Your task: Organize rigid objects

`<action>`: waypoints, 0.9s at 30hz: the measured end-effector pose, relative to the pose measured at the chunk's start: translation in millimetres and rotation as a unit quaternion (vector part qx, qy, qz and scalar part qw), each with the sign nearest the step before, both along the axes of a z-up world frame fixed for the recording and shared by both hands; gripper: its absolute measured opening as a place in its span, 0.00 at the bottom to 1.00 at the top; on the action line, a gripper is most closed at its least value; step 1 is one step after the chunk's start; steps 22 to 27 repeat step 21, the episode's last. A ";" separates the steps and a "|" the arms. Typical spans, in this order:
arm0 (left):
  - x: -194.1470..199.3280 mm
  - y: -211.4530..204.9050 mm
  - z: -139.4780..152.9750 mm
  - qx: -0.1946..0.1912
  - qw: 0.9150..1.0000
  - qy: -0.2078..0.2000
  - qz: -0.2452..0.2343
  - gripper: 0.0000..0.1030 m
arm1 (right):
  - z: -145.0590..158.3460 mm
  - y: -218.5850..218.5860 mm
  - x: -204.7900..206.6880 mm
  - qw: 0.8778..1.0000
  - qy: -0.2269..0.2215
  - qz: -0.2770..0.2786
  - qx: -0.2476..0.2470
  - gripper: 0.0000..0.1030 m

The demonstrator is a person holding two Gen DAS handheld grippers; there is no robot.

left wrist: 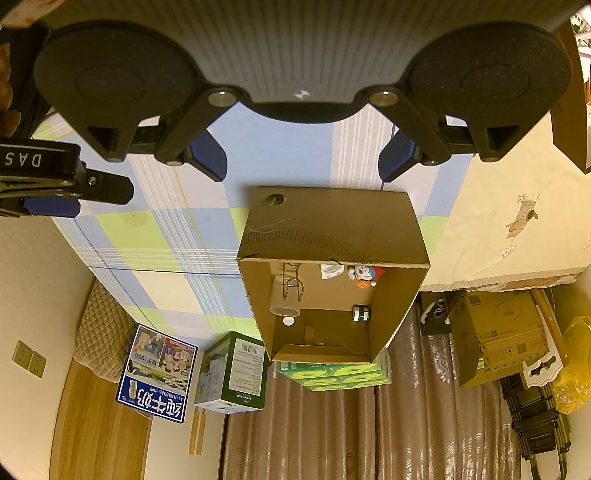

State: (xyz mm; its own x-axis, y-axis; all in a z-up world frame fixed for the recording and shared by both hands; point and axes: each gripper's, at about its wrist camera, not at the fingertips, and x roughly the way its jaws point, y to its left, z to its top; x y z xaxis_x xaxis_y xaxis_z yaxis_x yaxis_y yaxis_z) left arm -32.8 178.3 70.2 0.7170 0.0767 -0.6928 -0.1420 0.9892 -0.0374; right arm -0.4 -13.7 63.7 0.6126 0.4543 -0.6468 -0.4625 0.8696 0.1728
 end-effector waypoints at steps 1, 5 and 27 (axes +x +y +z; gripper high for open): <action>-0.1 0.1 -0.2 0.000 1.000 0.000 0.000 0.84 | 0.1 0.1 0.0 1.000 0.000 0.000 0.000 0.81; 0.3 0.0 -0.2 -0.001 1.000 -0.001 0.000 0.84 | -0.5 -0.4 -0.1 1.000 -0.001 0.000 -0.001 0.81; -0.8 4.2 1.2 -0.007 1.000 -0.019 0.014 0.84 | -5.6 -2.9 -1.4 1.000 0.000 -0.004 -0.008 0.81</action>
